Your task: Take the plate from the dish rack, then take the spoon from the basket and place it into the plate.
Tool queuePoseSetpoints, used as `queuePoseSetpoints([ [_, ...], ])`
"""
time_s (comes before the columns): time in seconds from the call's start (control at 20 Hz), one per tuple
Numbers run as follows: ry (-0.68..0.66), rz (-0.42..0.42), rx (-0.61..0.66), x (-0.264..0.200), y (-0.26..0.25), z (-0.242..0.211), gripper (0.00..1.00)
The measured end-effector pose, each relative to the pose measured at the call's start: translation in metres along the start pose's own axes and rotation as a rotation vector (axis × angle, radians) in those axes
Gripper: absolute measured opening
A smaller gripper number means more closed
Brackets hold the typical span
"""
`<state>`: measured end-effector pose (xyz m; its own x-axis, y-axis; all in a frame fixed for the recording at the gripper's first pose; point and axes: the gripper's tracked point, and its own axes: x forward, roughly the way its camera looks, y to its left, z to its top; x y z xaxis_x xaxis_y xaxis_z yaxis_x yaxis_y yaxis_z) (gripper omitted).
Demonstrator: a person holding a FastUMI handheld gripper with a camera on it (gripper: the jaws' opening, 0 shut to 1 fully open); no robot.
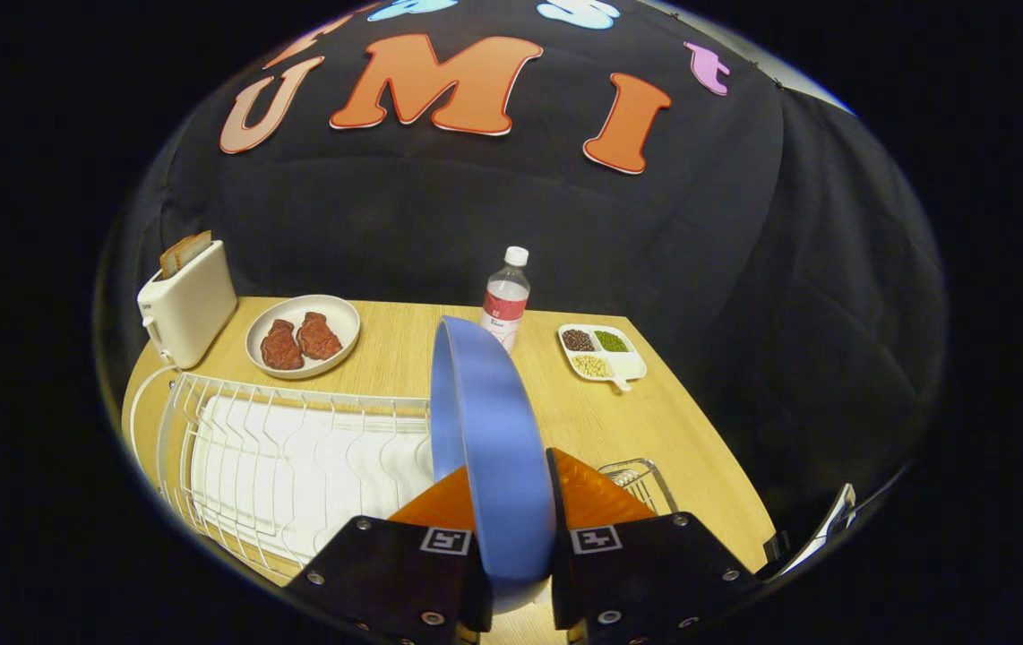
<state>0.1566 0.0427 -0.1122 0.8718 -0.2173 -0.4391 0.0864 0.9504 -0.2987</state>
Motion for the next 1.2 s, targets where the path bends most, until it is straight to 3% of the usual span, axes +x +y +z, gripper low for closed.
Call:
queuePoseSetpoints([
  [0.35, -0.019, 0.021, 0.07, -0.049, -0.008, -0.001, 0.26],
  [0.55, -0.027, 0.076, 0.108, -0.091, -0.004, -0.014, 0.26],
  [1.2, 0.098, 0.284, 0.299, -0.174, 0.028, -0.125, 0.26],
])
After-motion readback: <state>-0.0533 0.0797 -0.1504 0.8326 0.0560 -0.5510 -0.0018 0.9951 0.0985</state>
